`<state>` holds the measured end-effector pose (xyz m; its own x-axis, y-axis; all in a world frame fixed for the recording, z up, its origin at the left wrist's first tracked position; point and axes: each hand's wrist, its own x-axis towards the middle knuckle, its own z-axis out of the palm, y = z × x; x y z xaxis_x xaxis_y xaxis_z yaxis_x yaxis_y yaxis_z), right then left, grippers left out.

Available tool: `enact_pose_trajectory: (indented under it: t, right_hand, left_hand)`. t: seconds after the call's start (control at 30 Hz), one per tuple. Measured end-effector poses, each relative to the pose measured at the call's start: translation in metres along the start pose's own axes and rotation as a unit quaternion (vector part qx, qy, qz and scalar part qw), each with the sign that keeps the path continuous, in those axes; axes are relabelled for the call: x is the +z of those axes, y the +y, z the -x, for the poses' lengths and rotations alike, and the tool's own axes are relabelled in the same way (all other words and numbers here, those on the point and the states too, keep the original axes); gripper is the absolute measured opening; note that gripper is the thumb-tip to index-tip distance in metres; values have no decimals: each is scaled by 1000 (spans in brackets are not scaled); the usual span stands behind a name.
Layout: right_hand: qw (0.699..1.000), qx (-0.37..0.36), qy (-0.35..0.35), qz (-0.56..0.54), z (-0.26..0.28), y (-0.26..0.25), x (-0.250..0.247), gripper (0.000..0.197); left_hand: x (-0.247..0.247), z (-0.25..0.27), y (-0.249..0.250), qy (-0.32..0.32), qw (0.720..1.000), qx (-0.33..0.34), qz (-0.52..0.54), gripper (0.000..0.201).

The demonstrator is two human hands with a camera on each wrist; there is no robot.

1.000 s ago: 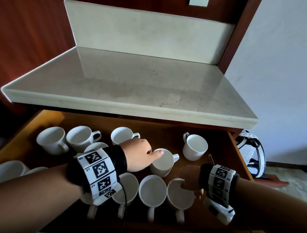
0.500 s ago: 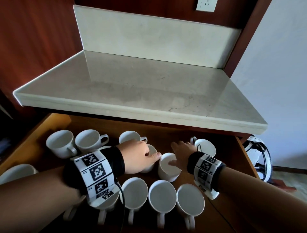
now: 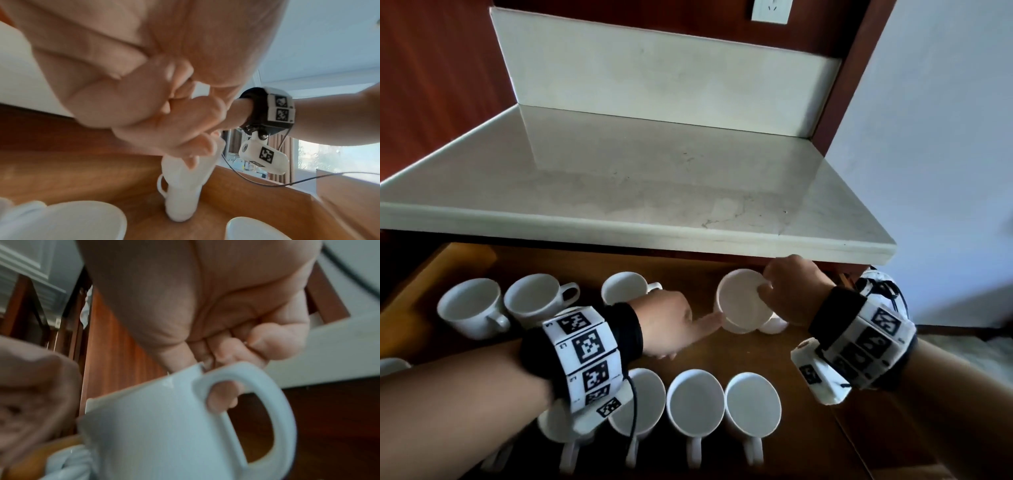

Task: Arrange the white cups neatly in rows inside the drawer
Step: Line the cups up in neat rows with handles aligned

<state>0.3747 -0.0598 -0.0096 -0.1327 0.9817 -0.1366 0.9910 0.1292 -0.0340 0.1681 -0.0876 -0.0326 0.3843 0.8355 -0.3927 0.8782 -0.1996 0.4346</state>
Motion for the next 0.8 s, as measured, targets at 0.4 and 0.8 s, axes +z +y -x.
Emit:
enact_pose_trajectory:
  t: [0.4, 0.8]
  right_hand:
    - [998, -7, -60, -18, 48, 48, -2, 27]
    - [949, 75, -304, 20, 21, 85, 55, 25]
  left_hand:
    - [19, -42, 91, 10, 997, 55, -58, 41]
    - [5, -48, 62, 122, 987, 94, -47, 68]
